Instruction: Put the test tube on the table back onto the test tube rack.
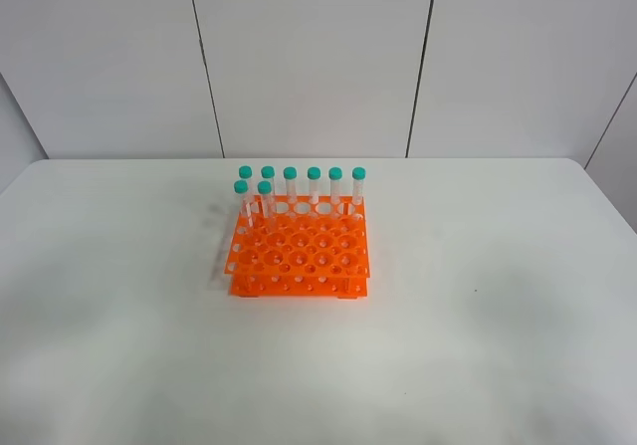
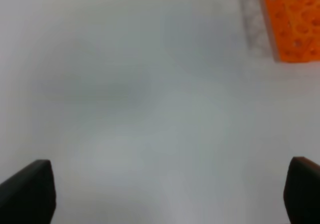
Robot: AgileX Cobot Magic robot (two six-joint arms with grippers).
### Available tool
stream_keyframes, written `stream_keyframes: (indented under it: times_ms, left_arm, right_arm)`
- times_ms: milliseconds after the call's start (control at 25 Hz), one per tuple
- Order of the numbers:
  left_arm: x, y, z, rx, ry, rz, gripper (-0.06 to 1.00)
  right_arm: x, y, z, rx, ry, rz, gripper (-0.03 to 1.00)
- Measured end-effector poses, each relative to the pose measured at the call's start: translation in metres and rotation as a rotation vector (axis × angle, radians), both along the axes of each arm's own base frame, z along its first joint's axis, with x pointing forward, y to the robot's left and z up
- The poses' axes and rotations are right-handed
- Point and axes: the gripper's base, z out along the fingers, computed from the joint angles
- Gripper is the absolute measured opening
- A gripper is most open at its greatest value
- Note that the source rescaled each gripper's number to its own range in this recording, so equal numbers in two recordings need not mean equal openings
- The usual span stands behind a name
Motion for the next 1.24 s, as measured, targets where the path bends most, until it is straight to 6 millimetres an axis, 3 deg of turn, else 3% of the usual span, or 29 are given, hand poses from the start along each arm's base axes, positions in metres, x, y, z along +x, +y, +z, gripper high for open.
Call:
stream_keyframes:
  times_ms: [240,1240]
  left_arm:
    - [-0.017,0.001,0.0,-0.009,-0.11,-0.001,1.0]
    - [-0.017,0.001,0.0,-0.016,-0.114,-0.005,1.0]
  right_arm:
    - [0.0,0.0,0.0,0.0,0.0,0.0,1.0]
    - [0.0,0.0,0.0,0.0,0.0,0.0,1.0]
